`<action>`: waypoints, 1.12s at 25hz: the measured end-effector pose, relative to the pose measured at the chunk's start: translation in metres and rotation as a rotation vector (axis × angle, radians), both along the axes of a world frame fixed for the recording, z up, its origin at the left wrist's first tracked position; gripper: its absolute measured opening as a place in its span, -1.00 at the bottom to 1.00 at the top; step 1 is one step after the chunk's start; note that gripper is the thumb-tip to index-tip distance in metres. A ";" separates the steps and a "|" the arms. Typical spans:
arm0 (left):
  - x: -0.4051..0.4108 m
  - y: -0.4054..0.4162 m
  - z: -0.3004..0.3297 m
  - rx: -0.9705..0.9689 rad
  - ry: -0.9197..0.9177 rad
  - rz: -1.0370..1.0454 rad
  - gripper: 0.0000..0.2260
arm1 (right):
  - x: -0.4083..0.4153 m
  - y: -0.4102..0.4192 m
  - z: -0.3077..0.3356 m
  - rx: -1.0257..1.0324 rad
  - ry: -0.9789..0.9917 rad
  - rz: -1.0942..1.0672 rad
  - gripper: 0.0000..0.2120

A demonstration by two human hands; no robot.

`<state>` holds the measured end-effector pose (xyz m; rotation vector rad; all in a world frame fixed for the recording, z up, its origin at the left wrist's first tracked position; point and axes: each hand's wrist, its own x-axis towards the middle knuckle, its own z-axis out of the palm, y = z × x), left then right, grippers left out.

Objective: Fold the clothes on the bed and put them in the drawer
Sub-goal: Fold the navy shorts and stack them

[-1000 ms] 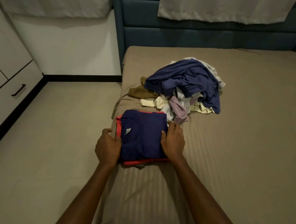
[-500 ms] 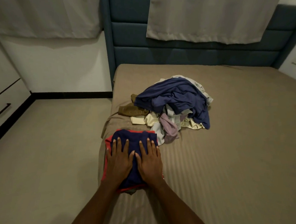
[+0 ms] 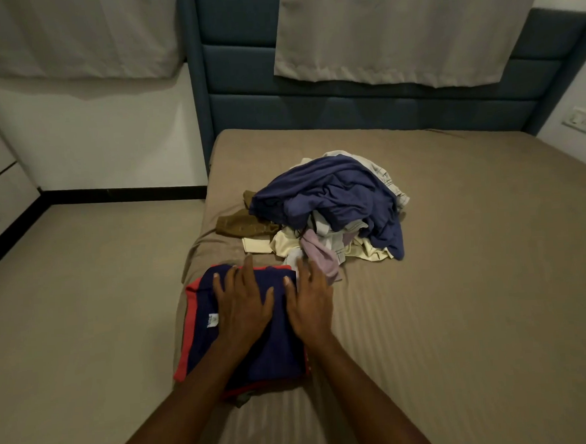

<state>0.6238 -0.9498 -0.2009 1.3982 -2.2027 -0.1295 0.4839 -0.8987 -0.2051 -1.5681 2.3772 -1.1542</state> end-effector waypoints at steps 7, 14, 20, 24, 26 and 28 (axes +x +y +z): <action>-0.103 -0.094 0.057 0.312 0.360 -0.269 -0.14 | -0.131 -0.094 0.068 0.123 0.364 -0.247 -0.39; -0.146 -0.147 0.067 0.283 0.063 -0.321 -0.61 | -0.165 -0.110 0.057 0.274 0.430 -0.108 -0.83; -0.137 -0.060 0.048 0.167 0.206 -0.318 -0.81 | -0.142 -0.011 0.040 0.107 0.175 -0.200 -0.87; -0.137 0.039 0.038 0.165 0.165 -0.485 -0.70 | -0.124 0.102 0.025 0.286 0.034 -0.361 -0.84; -0.134 0.092 0.029 0.186 0.073 -0.559 -0.65 | -0.118 0.175 0.021 0.384 -0.115 -0.320 -0.88; -0.125 0.143 0.020 0.206 0.011 -0.628 -0.57 | -0.121 0.228 -0.025 0.451 -0.270 -0.334 -0.77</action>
